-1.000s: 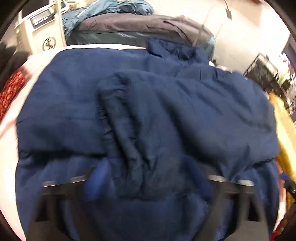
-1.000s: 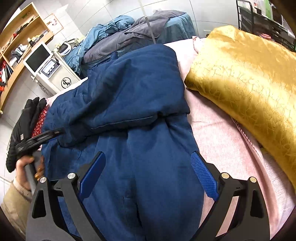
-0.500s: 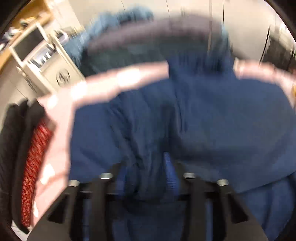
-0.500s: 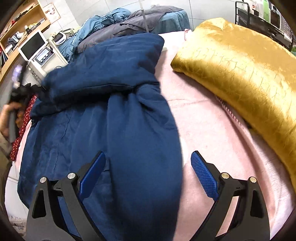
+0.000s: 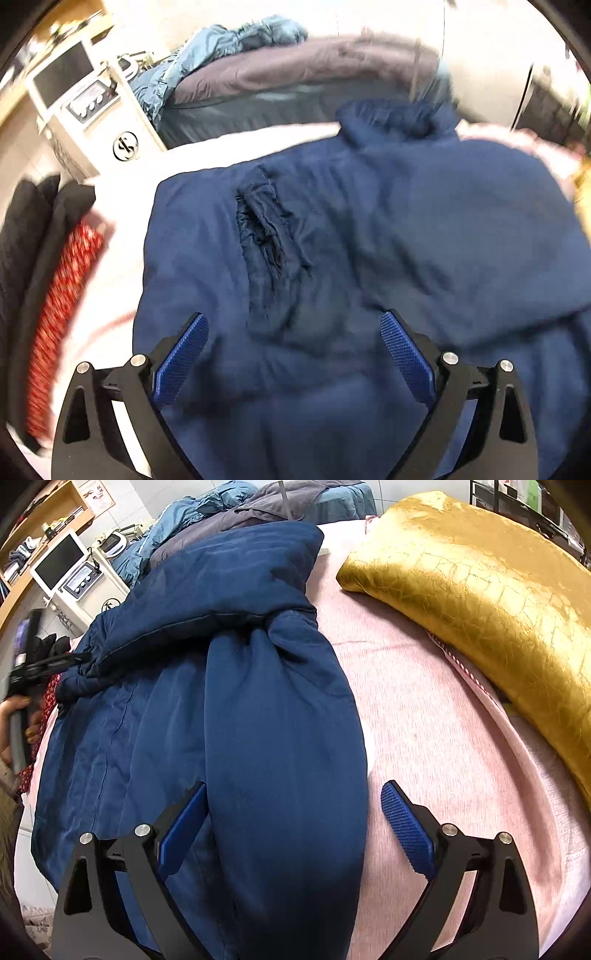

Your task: Fold large clothes

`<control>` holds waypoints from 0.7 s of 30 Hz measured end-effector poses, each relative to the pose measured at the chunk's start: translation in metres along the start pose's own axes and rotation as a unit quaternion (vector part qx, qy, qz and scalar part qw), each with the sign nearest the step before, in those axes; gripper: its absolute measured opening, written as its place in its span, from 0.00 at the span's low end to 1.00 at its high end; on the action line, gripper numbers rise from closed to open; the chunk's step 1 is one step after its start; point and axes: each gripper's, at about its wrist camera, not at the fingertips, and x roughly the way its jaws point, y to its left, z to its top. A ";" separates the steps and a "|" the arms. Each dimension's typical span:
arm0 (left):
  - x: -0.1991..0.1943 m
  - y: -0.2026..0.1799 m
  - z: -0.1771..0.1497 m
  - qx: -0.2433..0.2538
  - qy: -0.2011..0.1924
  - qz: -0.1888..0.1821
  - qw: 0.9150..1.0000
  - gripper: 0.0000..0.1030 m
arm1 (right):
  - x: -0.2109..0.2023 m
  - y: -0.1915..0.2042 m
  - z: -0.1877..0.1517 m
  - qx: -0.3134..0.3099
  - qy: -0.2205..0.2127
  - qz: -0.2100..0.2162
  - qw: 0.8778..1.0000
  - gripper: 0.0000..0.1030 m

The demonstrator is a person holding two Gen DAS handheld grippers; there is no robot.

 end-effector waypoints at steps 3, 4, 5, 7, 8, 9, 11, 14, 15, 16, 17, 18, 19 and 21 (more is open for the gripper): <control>-0.043 0.015 -0.031 -0.047 -0.031 -0.068 0.996 0.94 | -0.007 0.002 -0.003 -0.010 -0.004 -0.001 1.000 0.89; -0.052 0.018 -0.040 -0.053 -0.036 -0.076 0.995 0.94 | -0.008 0.002 -0.004 -0.012 -0.004 -0.001 1.000 0.89; -0.064 0.022 -0.052 -0.057 -0.043 -0.082 0.994 0.94 | -0.011 0.002 -0.008 -0.015 -0.004 -0.001 1.000 0.89; -0.082 0.030 -0.073 -0.053 -0.054 -0.077 0.994 0.94 | -0.016 0.003 -0.012 -0.019 -0.005 0.001 1.000 0.89; -0.089 0.035 -0.085 -0.046 -0.057 -0.064 0.995 0.94 | -0.018 0.004 -0.013 -0.019 -0.005 0.002 1.000 0.89; -0.095 0.040 -0.096 -0.038 -0.059 -0.049 0.996 0.94 | -0.020 0.004 -0.016 -0.020 -0.005 0.004 1.000 0.89; -0.103 0.050 -0.117 -0.024 -0.062 -0.017 0.998 0.94 | -0.023 0.005 -0.019 -0.021 -0.002 0.007 1.000 0.89; -0.110 0.059 -0.150 -0.029 -0.056 0.003 0.998 0.94 | -0.028 0.009 -0.027 -0.028 0.000 0.012 1.000 0.89; -0.111 0.062 -0.157 -0.034 -0.050 -0.005 0.998 0.94 | -0.029 0.011 -0.029 -0.031 0.002 0.011 0.999 0.89; -0.111 0.062 -0.167 -0.038 -0.043 -0.021 0.998 0.94 | -0.031 0.013 -0.034 -0.035 0.004 0.011 0.999 0.89; -0.111 0.062 -0.175 -0.039 -0.036 -0.033 0.998 0.94 | -0.032 0.016 -0.037 -0.040 0.005 0.011 0.999 0.89; -0.110 0.063 -0.182 -0.040 -0.033 -0.038 0.998 0.94 | -0.034 0.019 -0.041 -0.049 0.007 0.007 0.999 0.89; -0.107 0.061 -0.189 -0.040 -0.030 -0.044 0.998 0.94 | -0.034 0.023 -0.045 -0.060 0.009 -0.002 0.998 0.89; -0.098 0.059 -0.199 -0.043 -0.019 -0.059 0.997 0.94 | -0.032 0.030 -0.053 -0.079 0.016 -0.017 0.997 0.91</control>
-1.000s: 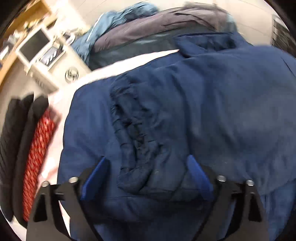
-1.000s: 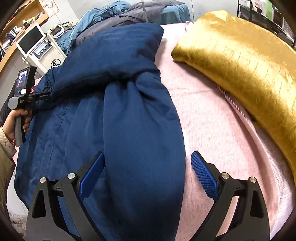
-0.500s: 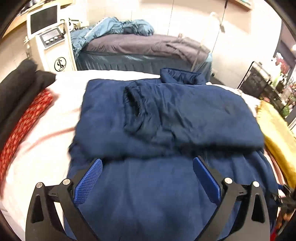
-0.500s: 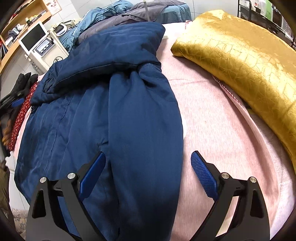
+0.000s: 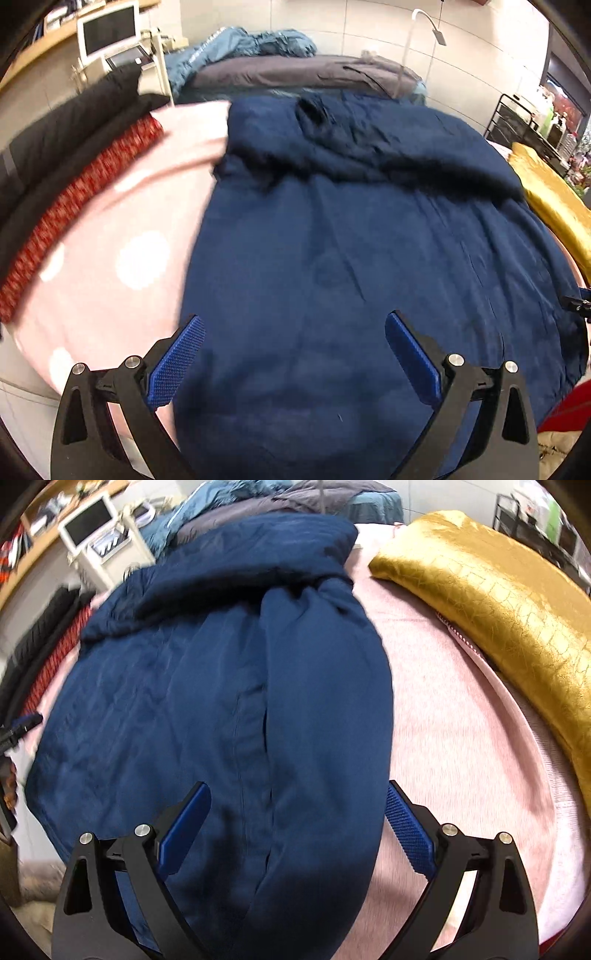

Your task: Fold large clothes

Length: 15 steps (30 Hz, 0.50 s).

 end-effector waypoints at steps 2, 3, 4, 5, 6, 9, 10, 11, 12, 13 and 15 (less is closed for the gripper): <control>0.017 0.001 -0.011 -0.011 0.029 -0.001 1.000 0.94 | 0.004 0.006 -0.009 -0.014 0.013 -0.011 1.000 0.91; 0.024 0.002 -0.014 -0.014 0.039 0.002 0.999 0.94 | 0.006 0.008 -0.012 -0.015 0.017 -0.012 1.000 0.91; 0.032 0.002 -0.018 -0.017 0.052 0.012 0.998 0.94 | 0.007 0.009 -0.017 -0.017 0.023 -0.013 0.999 0.91; 0.038 0.001 -0.020 -0.014 0.059 0.017 0.998 0.94 | 0.009 0.010 -0.021 -0.018 0.027 -0.014 0.999 0.91; 0.041 -0.001 -0.021 -0.007 0.061 0.024 0.998 0.94 | 0.009 0.010 -0.024 -0.016 0.031 -0.015 0.999 0.91; 0.050 -0.009 -0.021 0.017 0.074 0.045 0.996 0.94 | 0.010 0.006 -0.033 -0.007 0.037 -0.007 0.999 0.93; 0.053 -0.013 -0.020 0.025 0.077 0.054 0.995 0.95 | 0.010 0.004 -0.037 -0.002 0.040 -0.003 0.999 0.93; 0.053 -0.014 -0.020 0.025 0.078 0.057 0.995 0.95 | 0.010 0.002 -0.039 0.000 0.039 0.000 0.999 0.93; 0.053 -0.013 -0.019 0.020 0.080 0.058 0.995 0.95 | 0.009 0.002 -0.041 -0.001 0.036 0.001 0.999 0.94; 0.054 -0.012 -0.020 0.017 0.080 0.056 0.995 0.95 | 0.008 0.003 -0.043 -0.006 0.033 -0.001 0.999 0.95; 0.055 -0.009 -0.021 0.011 0.081 0.049 0.995 0.95 | 0.009 0.007 -0.046 -0.018 0.032 -0.012 0.999 0.95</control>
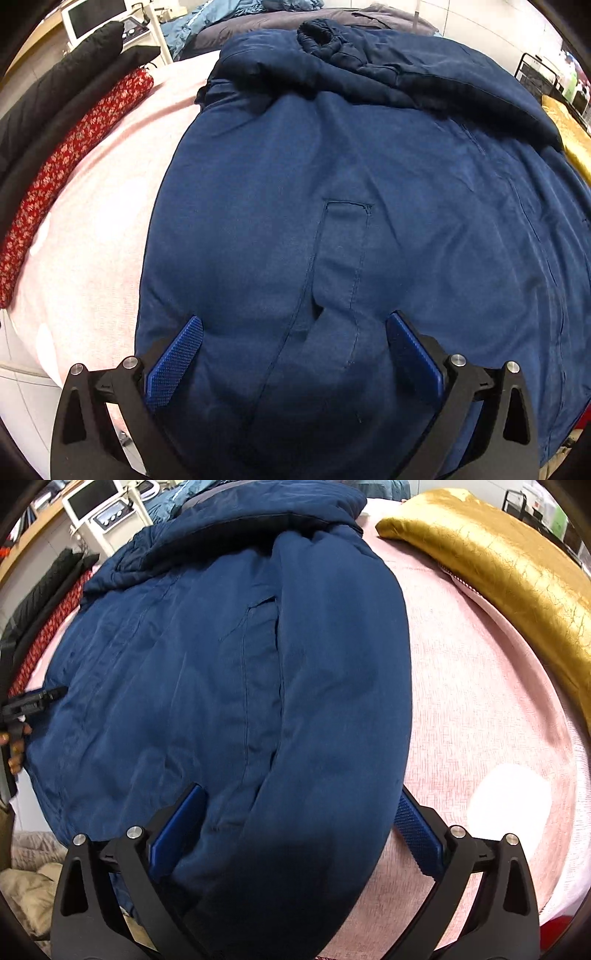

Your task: Fold large clothes

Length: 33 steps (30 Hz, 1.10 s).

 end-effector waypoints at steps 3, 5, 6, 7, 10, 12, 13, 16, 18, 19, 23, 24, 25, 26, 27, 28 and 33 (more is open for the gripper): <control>0.003 0.001 -0.001 -0.006 -0.005 0.000 1.000 0.95 | 0.003 0.005 -0.003 -0.013 -0.005 -0.015 1.000 0.95; 0.003 -0.001 -0.001 -0.014 -0.012 0.011 1.000 0.95 | 0.004 0.005 -0.003 -0.014 -0.013 -0.017 1.000 0.96; 0.002 -0.003 -0.002 -0.022 -0.019 0.018 0.999 0.95 | 0.005 0.006 -0.003 -0.017 -0.018 -0.017 1.000 0.96; 0.003 -0.004 -0.002 -0.027 -0.022 0.023 0.999 0.95 | 0.005 0.006 -0.004 -0.020 -0.022 -0.017 0.999 0.96; 0.002 -0.006 -0.001 -0.031 -0.022 0.032 0.999 0.95 | 0.005 0.008 -0.005 -0.028 -0.036 -0.021 0.999 0.96; 0.001 -0.005 0.001 -0.034 -0.014 0.030 0.999 0.95 | 0.007 0.007 -0.005 -0.027 -0.038 -0.023 0.999 0.96; -0.002 -0.004 0.002 -0.033 -0.010 0.028 0.999 0.94 | 0.006 0.008 -0.004 -0.027 -0.035 -0.025 0.999 0.96; -0.023 -0.001 0.003 -0.014 -0.026 0.020 0.999 0.91 | 0.006 0.006 0.000 -0.020 -0.027 -0.016 0.999 0.95; -0.042 0.006 0.003 -0.011 -0.049 0.007 0.999 0.91 | -0.001 0.001 0.001 -0.010 -0.032 0.000 0.999 0.95; -0.056 0.015 0.003 -0.012 -0.067 -0.003 0.998 0.91 | -0.009 -0.005 0.001 0.000 -0.045 0.007 0.999 0.95; -0.088 0.062 0.000 -0.046 -0.102 -0.011 0.994 0.91 | -0.049 -0.042 0.002 0.050 -0.096 0.037 0.993 0.95; -0.090 0.073 -0.002 -0.058 -0.102 -0.018 0.993 0.91 | -0.055 -0.054 0.002 0.068 -0.100 0.049 0.991 0.95; -0.090 0.088 -0.005 -0.075 -0.099 -0.030 0.992 0.88 | -0.060 -0.069 0.000 0.093 -0.097 0.069 0.988 0.95; -0.088 0.102 -0.010 -0.089 -0.091 -0.040 0.991 0.85 | -0.061 -0.079 0.000 0.111 -0.090 0.087 0.986 0.95; -0.085 0.111 -0.012 -0.096 -0.084 -0.047 0.991 0.78 | -0.061 -0.091 -0.003 0.135 -0.079 0.116 0.981 0.95; -0.079 0.121 -0.017 -0.106 -0.072 -0.059 0.990 0.75 | -0.061 -0.100 -0.006 0.153 -0.071 0.142 0.975 0.95; -0.056 0.132 -0.040 -0.127 -0.031 -0.132 0.983 0.69 | -0.052 -0.091 -0.012 0.150 -0.045 0.189 0.969 0.94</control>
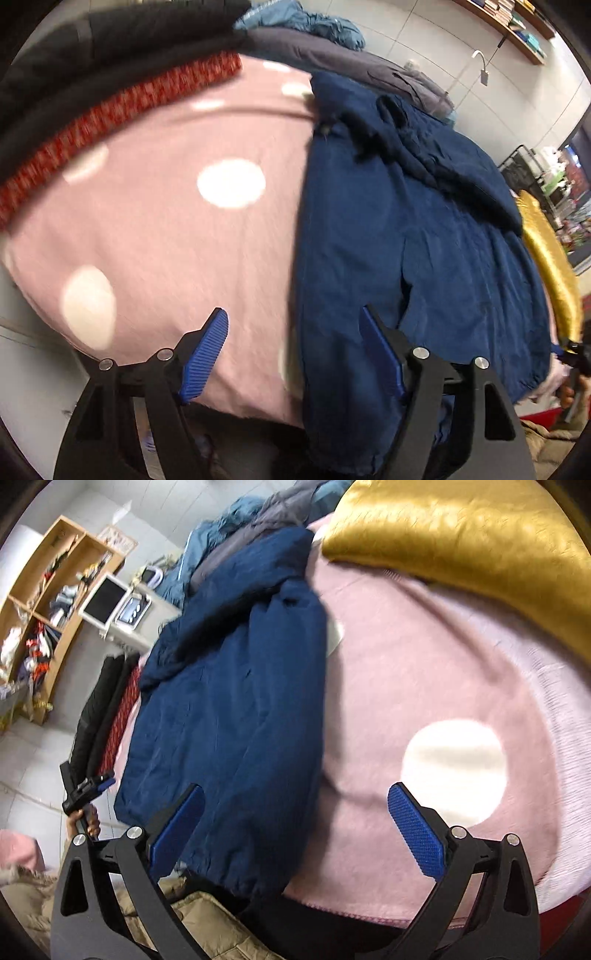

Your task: Fold large clothes

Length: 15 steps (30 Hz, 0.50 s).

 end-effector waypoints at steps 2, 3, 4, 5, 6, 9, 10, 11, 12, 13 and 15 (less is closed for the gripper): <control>0.008 -0.001 -0.006 0.001 0.014 -0.020 1.000 0.69 | 0.015 0.008 -0.005 -0.006 0.018 0.000 1.000 0.88; 0.013 -0.003 -0.008 0.003 0.020 -0.028 0.999 0.69 | 0.023 0.013 -0.008 -0.006 0.029 0.005 1.000 0.85; 0.015 -0.003 -0.010 0.004 0.023 -0.036 0.999 0.69 | 0.031 0.016 -0.011 -0.008 0.041 0.013 0.999 0.83; 0.017 -0.004 -0.012 0.004 0.025 -0.045 0.999 0.69 | 0.036 0.019 -0.013 -0.012 0.049 0.018 0.999 0.83; 0.019 -0.005 -0.014 0.003 0.024 -0.055 0.998 0.71 | 0.044 0.024 -0.015 -0.018 0.061 0.023 0.998 0.83; 0.029 -0.002 -0.023 -0.022 0.032 -0.097 0.995 0.81 | 0.066 0.030 -0.020 -0.026 0.085 0.015 0.996 0.83; 0.034 -0.003 -0.025 -0.024 0.041 -0.095 0.994 0.81 | 0.067 0.033 -0.021 -0.028 0.079 0.012 0.996 0.83; 0.039 -0.005 -0.029 -0.019 0.050 -0.086 0.995 0.81 | 0.066 0.035 -0.023 -0.029 0.079 0.013 0.996 0.83; 0.040 -0.009 -0.033 -0.013 0.047 -0.077 0.996 0.81 | 0.067 0.037 -0.023 -0.028 0.082 0.017 0.996 0.83; 0.039 -0.012 -0.035 -0.010 0.042 -0.074 0.996 0.80 | 0.068 0.040 -0.024 -0.026 0.086 0.026 0.996 0.83; 0.036 -0.018 -0.044 -0.010 0.044 -0.098 0.994 0.79 | 0.068 0.044 -0.032 -0.031 0.095 0.035 0.994 0.83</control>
